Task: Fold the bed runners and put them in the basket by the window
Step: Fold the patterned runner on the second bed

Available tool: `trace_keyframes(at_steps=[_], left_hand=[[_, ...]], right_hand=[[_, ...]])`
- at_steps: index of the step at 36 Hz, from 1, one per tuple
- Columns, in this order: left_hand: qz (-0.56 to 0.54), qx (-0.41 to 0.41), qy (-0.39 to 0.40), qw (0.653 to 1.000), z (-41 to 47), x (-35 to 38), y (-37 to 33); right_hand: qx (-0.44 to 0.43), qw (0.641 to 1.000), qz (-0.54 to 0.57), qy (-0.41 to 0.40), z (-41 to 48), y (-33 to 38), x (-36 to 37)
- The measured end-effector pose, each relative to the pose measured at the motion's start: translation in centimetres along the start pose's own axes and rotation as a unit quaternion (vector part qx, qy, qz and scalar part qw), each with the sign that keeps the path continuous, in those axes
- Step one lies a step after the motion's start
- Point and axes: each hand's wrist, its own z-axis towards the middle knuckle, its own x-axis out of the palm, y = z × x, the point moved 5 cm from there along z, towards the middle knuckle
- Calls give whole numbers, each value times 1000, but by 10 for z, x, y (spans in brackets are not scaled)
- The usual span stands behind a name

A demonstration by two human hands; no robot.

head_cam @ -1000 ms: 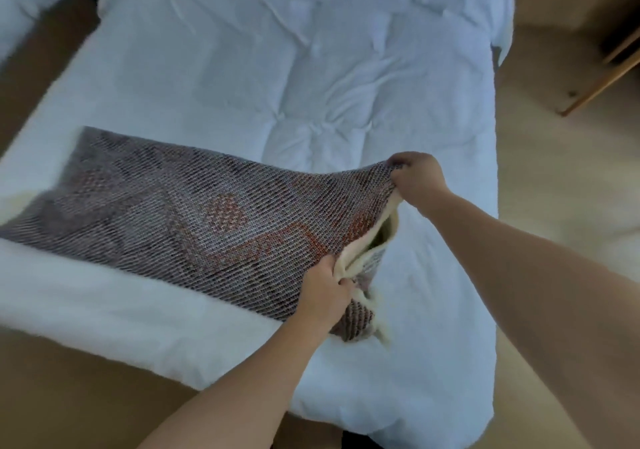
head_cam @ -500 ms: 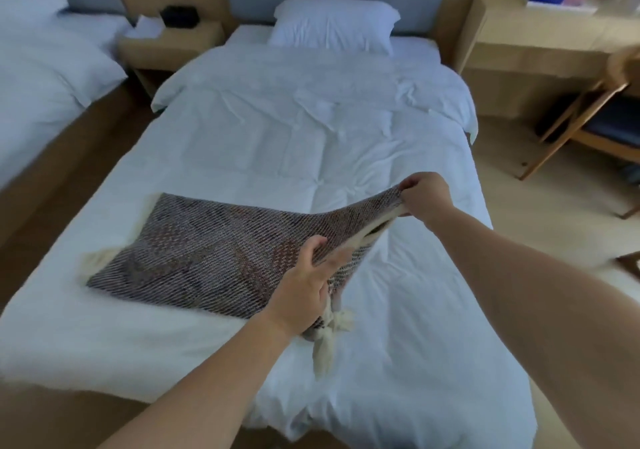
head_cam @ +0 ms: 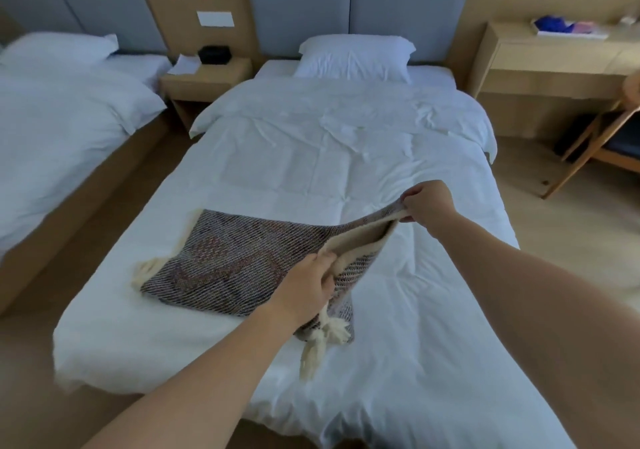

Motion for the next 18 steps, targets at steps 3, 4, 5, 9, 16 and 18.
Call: trace_keyframes(at_steps=[3, 4, 5, 9, 16, 18], left_hand=[[20, -24, 25, 999, 2, 1, -3], [26, -35, 24, 999, 3, 1, -2], [31, -54, 17, 998, 4, -1, 0], [16, -106, -6, 994, 7, -15, 8], [-56, -168, 10, 984, -7, -36, 35], [-58, -171, -2, 984, -12, -43, 47]], right_hand=[[-9, 1000, 13, 13, 11, 6, 7], [-15, 1000, 11, 13, 15, 8, 9], [-21, 1000, 9, 13, 18, 10, 10], [-40, 999, 0, 8, 30, 18, 13], [-63, 998, -21, 21, 30, 37, 39], [-75, 997, -29, 21, 27, 47, 50]])
